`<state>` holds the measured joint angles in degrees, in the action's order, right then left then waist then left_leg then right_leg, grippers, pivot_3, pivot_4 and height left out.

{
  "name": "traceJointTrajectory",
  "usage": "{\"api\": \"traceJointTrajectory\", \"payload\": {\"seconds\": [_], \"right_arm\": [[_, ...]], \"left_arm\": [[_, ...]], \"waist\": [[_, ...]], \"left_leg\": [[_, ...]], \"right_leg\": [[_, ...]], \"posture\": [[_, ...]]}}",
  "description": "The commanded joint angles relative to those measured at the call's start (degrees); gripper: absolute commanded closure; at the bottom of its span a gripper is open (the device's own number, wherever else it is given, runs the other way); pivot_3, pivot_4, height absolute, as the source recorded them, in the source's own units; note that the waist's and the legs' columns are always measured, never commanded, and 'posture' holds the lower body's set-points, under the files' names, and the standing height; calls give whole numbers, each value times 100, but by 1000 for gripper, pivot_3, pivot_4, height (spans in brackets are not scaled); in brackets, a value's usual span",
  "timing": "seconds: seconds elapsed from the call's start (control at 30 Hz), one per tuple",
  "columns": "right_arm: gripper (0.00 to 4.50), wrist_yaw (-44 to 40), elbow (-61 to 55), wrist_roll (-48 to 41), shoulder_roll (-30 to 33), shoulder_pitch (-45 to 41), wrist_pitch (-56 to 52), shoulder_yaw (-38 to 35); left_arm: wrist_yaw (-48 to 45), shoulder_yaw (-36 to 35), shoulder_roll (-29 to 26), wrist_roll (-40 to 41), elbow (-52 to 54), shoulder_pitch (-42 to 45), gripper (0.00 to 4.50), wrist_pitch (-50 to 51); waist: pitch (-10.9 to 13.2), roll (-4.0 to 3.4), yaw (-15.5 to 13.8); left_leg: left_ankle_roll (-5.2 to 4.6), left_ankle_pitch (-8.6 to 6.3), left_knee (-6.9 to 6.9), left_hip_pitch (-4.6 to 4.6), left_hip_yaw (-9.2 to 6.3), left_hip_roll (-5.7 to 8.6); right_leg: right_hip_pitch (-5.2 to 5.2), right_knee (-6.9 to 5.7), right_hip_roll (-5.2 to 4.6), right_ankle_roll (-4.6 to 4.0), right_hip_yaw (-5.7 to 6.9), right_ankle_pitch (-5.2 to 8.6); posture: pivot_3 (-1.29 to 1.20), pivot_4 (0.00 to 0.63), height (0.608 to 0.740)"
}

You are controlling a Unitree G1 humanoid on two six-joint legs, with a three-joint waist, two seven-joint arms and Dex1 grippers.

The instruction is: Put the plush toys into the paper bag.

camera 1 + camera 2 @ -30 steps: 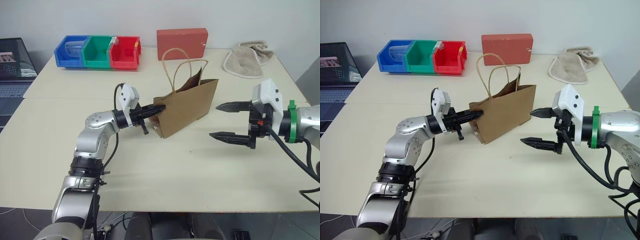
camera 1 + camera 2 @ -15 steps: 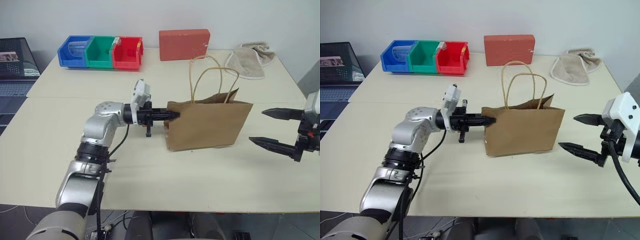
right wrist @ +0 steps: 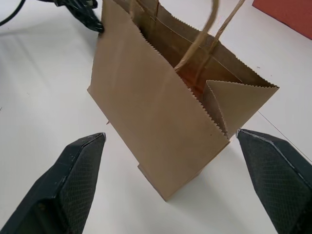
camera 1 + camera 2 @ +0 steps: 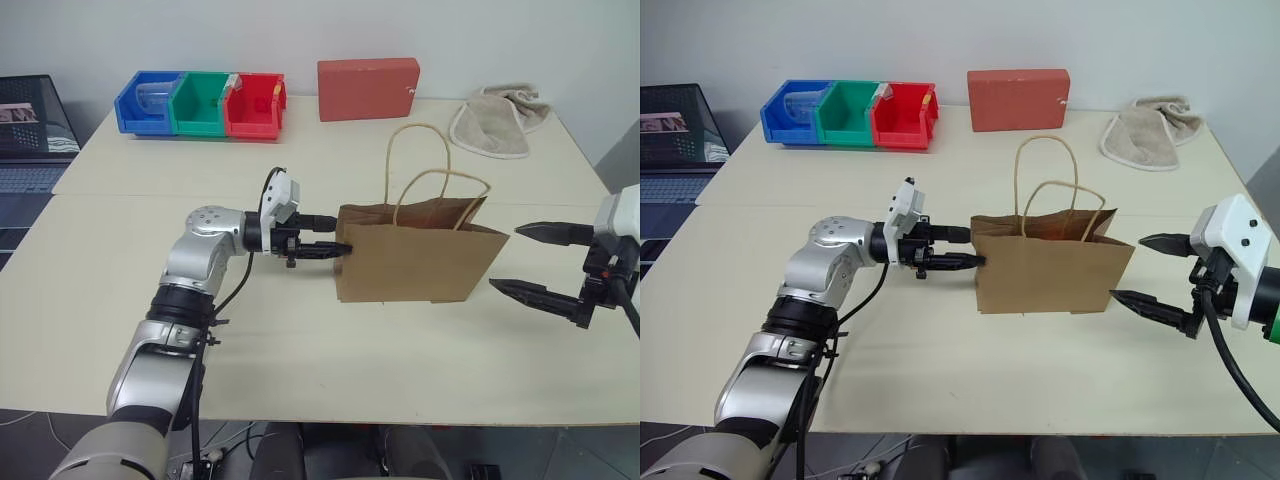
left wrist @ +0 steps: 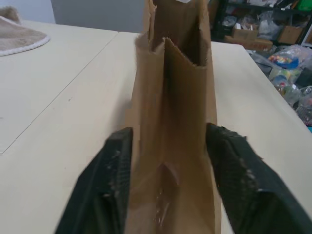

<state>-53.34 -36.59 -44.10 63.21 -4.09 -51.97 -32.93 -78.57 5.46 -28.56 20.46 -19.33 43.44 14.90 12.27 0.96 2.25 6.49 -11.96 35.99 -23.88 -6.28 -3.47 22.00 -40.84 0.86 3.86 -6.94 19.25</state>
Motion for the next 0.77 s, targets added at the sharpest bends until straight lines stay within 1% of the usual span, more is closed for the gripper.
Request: {"api": "traceJointTrajectory", "payload": {"seconds": [0.03,0.07,0.1,0.23,0.27,0.33,0.37,0.43,0.53,0.77], "right_arm": [[0,-252,148,14,221,-83,217,-58],[0,-340,256,88,303,-85,290,-57],[0,-460,395,185,406,-67,372,-77],[0,-944,944,544,747,54,757,-129],[0,-1059,1128,640,826,37,884,-124],[0,-1431,1718,896,1063,-4,1215,-115],[0,-1574,1935,984,1146,-22,1343,-102],[0,-1750,2303,1085,1241,-133,1595,17],[0,-1865,2671,1202,1300,-382,1848,313],[0,-1830,2748,1271,1221,-754,1919,783]], "left_arm": [[295,-359,-384,93,800,-281,704,152],[365,-426,-566,63,1059,-443,267,217],[413,-523,-798,65,1354,-627,37,328],[643,-671,-1605,-86,2161,-1167,12,726],[722,-793,-1813,-75,2368,-1329,12,837],[811,-1259,-2369,-61,2878,-1880,12,1038],[846,-1443,-2545,-16,3054,-2089,12,1096],[1005,-1689,-2694,95,3251,-2370,12,1256],[1124,-1924,-2777,283,3509,-2708,12,1548],[1376,-2039,-2743,486,3671,-2894,12,1734]], "waist": [[0,-1,9],[0,-1,8],[0,-1,15],[0,0,32],[1,-1,33],[2,-2,37],[2,-2,54],[1,-1,58],[2,-3,59],[2,-4,91]], "left_leg": [[0,0,0,0,0,-1],[0,0,0,1,0,-1],[0,0,0,1,-1,-1],[0,0,0,2,1,-3],[0,0,-1,2,1,-3],[0,0,2,2,3,-2],[0,0,0,2,9,-2],[-1,-1,-2,5,12,-5],[0,-1,-1,6,14,-4],[-1,-1,-2,7,21,-8]], "right_leg": [[0,0,0,0,0,0],[0,-1,0,0,1,0],[0,-1,0,0,1,0],[0,0,-1,0,1,0],[0,1,-1,0,0,0],[-1,2,-2,1,-1,1],[1,5,-3,1,-5,1],[1,7,-4,1,-6,1],[0,8,-4,3,-8,3],[5,6,-2,2,-13,3]], "posture": [[0,150,740],[0,150,740],[0,150,740],[0,150,740],[0,150,740],[0,150,740],[0,150,740],[0,150,740],[0,150,740],[0,150,740]]}}
